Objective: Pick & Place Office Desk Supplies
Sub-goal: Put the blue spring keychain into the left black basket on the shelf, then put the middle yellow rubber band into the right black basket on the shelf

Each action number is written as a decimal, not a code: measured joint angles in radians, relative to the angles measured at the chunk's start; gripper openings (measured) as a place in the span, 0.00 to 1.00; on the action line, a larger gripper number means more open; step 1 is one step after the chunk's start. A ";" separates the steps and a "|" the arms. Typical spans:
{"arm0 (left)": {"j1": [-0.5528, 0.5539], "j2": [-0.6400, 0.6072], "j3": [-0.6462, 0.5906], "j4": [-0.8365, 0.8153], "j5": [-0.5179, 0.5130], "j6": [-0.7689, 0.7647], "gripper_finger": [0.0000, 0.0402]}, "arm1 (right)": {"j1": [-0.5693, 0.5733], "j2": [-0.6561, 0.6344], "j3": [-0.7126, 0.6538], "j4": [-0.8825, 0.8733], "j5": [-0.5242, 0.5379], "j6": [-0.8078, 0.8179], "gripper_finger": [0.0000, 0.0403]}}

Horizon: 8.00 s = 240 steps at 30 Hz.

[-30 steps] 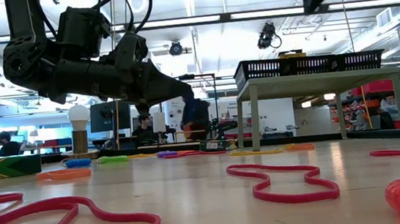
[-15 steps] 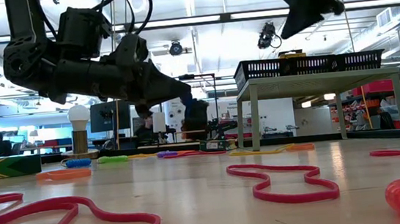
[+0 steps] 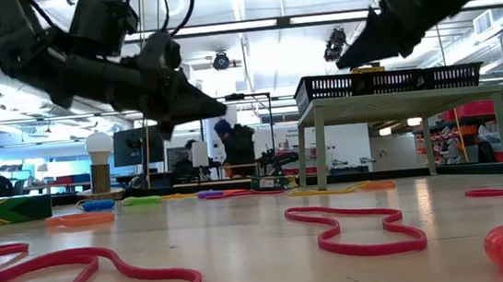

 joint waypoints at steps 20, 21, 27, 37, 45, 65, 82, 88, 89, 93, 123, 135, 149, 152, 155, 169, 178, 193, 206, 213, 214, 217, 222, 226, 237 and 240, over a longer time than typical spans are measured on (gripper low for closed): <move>0.122 -0.393 0.040 -1.088 0.031 -0.174 0.18 | -0.030 0.000 -0.023 0.017 -0.005 0.001 0.05; 0.134 -0.393 0.052 -1.103 0.047 -0.162 0.17 | -0.030 0.000 -0.023 0.016 -0.005 0.001 0.05; 0.171 -0.393 0.134 -1.181 0.050 -0.042 0.06 | -0.030 0.000 -0.023 0.016 -0.005 0.003 0.05; 0.235 -0.376 0.244 -1.428 0.076 -0.063 0.13 | -0.030 0.000 -0.023 0.016 -0.005 0.003 0.05; 0.247 -0.242 0.261 -1.633 0.113 -0.055 0.34 | -0.030 0.001 -0.023 0.019 -0.005 0.003 0.05; 0.486 -0.114 0.295 -1.627 0.186 0.131 0.42 | -0.030 0.001 -0.023 0.022 -0.005 0.022 0.05; 0.510 0.003 0.365 -1.621 0.131 0.213 0.46 | -0.051 0.001 -0.023 0.012 -0.005 0.022 0.05; 0.511 0.054 0.367 -1.619 0.164 0.234 0.34 | -0.051 0.001 -0.023 0.008 -0.005 0.022 0.05; 0.511 0.057 0.368 -1.619 0.162 0.236 0.31 | -0.051 0.001 -0.023 0.008 -0.005 0.022 0.05; 0.511 0.044 0.364 -1.613 0.153 0.264 0.16 | -0.051 0.001 -0.023 0.008 -0.005 0.022 0.05; 0.064 0.107 0.137 -0.019 -0.037 -0.106 0.03 | -0.131 0.255 -0.020 0.404 -0.284 -0.044 0.05; 0.091 0.443 0.137 0.543 -0.010 -0.074 0.03 | -0.113 0.258 -0.020 0.401 -0.200 -0.049 0.32; 0.082 0.456 0.140 0.576 -0.037 -0.049 0.03 | -0.089 0.473 0.119 0.416 -0.066 0.075 0.49; 0.076 0.456 0.142 0.578 -0.040 -0.049 0.03 | -0.089 0.525 0.168 0.414 -0.055 0.055 0.49; 0.069 0.457 0.142 0.579 -0.039 -0.047 0.03 | -0.089 0.543 0.188 0.409 -0.027 0.052 0.43; 0.092 0.387 0.073 0.572 0.085 -0.063 0.24 | -0.063 0.480 0.191 0.346 0.036 0.026 0.11; 0.133 0.246 -0.092 0.567 0.105 0.072 0.43 | -0.069 0.220 0.204 0.183 0.083 -0.055 0.06; 0.135 0.244 -0.100 0.556 0.104 0.117 0.41 | -0.532 0.179 0.595 -0.497 -0.010 0.023 0.08; 0.135 0.244 -0.100 0.551 0.104 0.098 0.41 | -0.663 0.271 0.595 -0.561 -0.085 0.049 0.27; 0.135 0.244 -0.100 0.551 0.104 0.097 0.41 | -0.659 0.253 0.597 -0.558 -0.048 0.047 0.50; 0.135 0.244 -0.100 0.551 0.104 0.097 0.41 | -0.654 0.242 0.606 -0.569 -0.047 0.045 0.51; 0.135 0.244 -0.100 0.551 0.104 0.097 0.41 | -0.606 0.187 0.629 -0.581 -0.035 0.025 0.50; 0.135 0.244 -0.100 0.550 0.104 0.097 0.41 | -0.415 0.126 0.630 -0.648 0.003 0.039 0.29; 0.135 0.244 -0.100 0.550 0.104 0.097 0.41 | -0.239 0.125 0.615 -0.685 0.016 0.101 0.06; 0.135 0.244 -0.099 0.549 0.104 0.097 0.41 | 0.015 0.165 0.361 -0.471 -0.105 0.395 0.03; 0.135 0.244 -0.099 0.542 0.104 0.097 0.41 | 0.022 0.240 0.352 -0.450 -0.121 0.397 0.02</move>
